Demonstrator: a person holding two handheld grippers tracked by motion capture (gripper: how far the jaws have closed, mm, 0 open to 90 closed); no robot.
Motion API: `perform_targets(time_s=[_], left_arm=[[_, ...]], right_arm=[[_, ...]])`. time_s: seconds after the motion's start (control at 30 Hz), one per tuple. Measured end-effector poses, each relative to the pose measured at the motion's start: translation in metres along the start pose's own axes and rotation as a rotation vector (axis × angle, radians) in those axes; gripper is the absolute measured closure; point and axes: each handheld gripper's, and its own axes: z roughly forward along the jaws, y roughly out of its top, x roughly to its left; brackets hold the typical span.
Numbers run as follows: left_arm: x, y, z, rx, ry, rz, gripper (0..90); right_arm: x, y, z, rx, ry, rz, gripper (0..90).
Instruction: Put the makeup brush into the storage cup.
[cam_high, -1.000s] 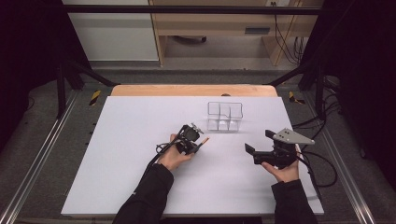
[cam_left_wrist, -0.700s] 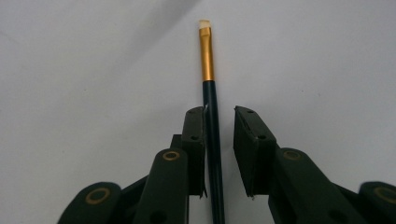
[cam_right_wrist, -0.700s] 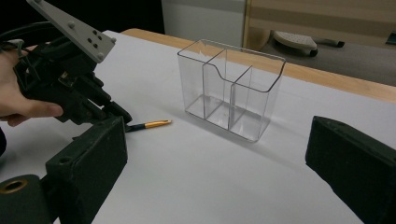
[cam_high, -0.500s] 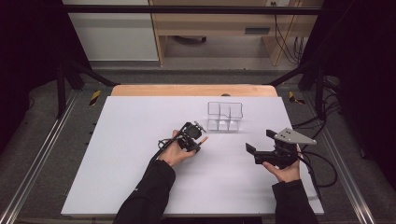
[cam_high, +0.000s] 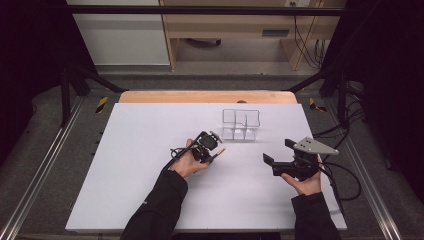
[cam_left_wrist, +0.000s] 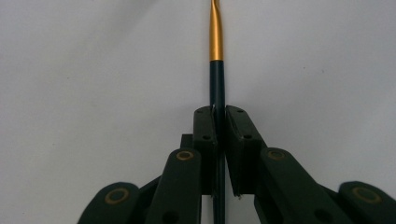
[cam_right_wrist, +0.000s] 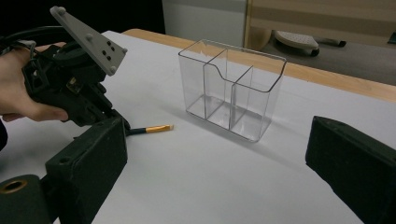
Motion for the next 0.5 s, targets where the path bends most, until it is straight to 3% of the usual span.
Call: perform_targets(time_s=[0.27, 0.4, 0.5], left_arm=[[0.0008, 0.0001, 0.0000, -0.001, -0.008, -0.001, 82.7], [0.0003, -0.0002, -0.0004, -0.004, -0.003, 0.022, 82.9], [-0.0019, 0.0005, -0.0045, -0.038, -0.008, 0.031, 82.9]], right_arm=[[0.0001, -0.0002, 0.0005, 0.004, 0.002, 0.001, 5.6], [0.0000, -0.0003, 0.0009, 0.004, 0.001, -0.001, 5.6], [0.0004, -0.0003, 0.0005, 0.004, 0.003, 0.002, 5.6]])
